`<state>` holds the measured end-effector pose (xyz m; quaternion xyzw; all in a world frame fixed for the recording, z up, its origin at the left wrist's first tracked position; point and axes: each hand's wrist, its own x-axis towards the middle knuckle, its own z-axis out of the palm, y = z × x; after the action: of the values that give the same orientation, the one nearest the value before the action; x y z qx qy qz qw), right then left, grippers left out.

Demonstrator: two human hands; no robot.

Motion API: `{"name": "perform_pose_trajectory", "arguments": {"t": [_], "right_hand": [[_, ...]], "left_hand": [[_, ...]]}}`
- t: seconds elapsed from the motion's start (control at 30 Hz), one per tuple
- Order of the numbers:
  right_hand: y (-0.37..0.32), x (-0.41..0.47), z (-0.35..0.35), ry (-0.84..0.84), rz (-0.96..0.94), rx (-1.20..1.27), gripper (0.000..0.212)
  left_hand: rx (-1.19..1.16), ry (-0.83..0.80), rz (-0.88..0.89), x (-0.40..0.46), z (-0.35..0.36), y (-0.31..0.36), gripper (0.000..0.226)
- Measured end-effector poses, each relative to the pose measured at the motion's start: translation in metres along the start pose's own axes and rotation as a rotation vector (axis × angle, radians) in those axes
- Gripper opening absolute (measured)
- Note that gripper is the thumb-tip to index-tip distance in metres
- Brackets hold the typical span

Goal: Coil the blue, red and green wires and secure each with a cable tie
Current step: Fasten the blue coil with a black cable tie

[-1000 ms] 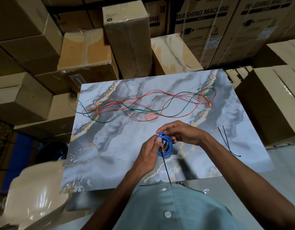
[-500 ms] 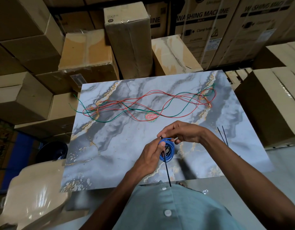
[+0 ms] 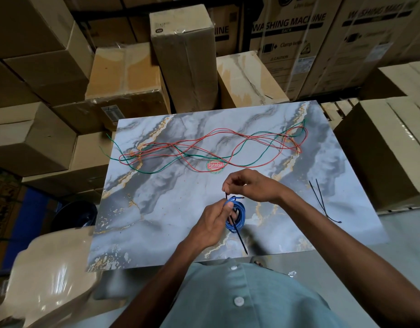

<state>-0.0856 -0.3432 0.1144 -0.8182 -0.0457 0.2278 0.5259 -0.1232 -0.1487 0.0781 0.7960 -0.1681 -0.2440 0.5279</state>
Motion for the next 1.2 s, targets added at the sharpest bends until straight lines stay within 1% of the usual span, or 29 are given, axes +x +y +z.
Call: {"name": "perform_pose_trajectory", "arguments": {"t": [0.07, 0.17, 0.2, 0.23, 0.33, 0.53, 0.63, 0.7, 0.83, 0.93, 1.07, 1.2], "right_hand": [[0.001, -0.002, 0.005, 0.07, -0.032, -0.032, 0.011], [0.001, -0.006, 0.012, 0.189, -0.034, 0.017, 0.014], [0.001, -0.008, 0.013, 0.205, -0.033, 0.022, 0.014], [0.001, -0.009, 0.014, 0.194, -0.034, 0.024, 0.013], [0.001, -0.014, 0.013, 0.078, -0.038, 0.035, 0.009], [0.006, -0.021, 0.012, -0.031, -0.01, 0.092, 0.006], [0.006, -0.024, 0.009, -0.067, 0.002, 0.135, 0.019], [0.006, -0.026, 0.006, -0.084, 0.018, 0.173, 0.024], [0.01, -0.025, 0.005, -0.063, 0.004, 0.159, 0.027], [0.011, -0.024, 0.008, -0.008, -0.025, 0.134, 0.023], [0.011, -0.023, 0.012, 0.056, -0.055, 0.137, 0.019], [0.01, -0.019, 0.015, 0.101, -0.067, 0.118, 0.02]], "left_hand": [[-0.026, 0.004, -0.011, 0.001, -0.001, -0.003, 0.047], [-0.096, 0.015, -0.029, 0.004, 0.0, -0.009, 0.05], [-0.118, 0.02, -0.034, 0.004, 0.001, -0.011, 0.051], [-0.131, 0.023, -0.04, 0.005, 0.001, -0.012, 0.051], [-0.152, 0.02, -0.061, 0.002, 0.003, -0.015, 0.047], [-0.2, -0.001, -0.098, -0.001, 0.007, -0.016, 0.042], [-0.195, -0.01, -0.105, 0.001, 0.008, -0.017, 0.041], [-0.199, -0.009, -0.094, 0.0, 0.007, -0.015, 0.043], [-0.205, -0.023, -0.101, 0.0, 0.007, -0.013, 0.046], [-0.2, -0.001, -0.113, 0.0, 0.008, -0.011, 0.05], [-0.199, 0.095, -0.125, 0.0, 0.013, -0.009, 0.049], [-0.163, 0.195, -0.129, -0.002, 0.017, -0.01, 0.045]]}}
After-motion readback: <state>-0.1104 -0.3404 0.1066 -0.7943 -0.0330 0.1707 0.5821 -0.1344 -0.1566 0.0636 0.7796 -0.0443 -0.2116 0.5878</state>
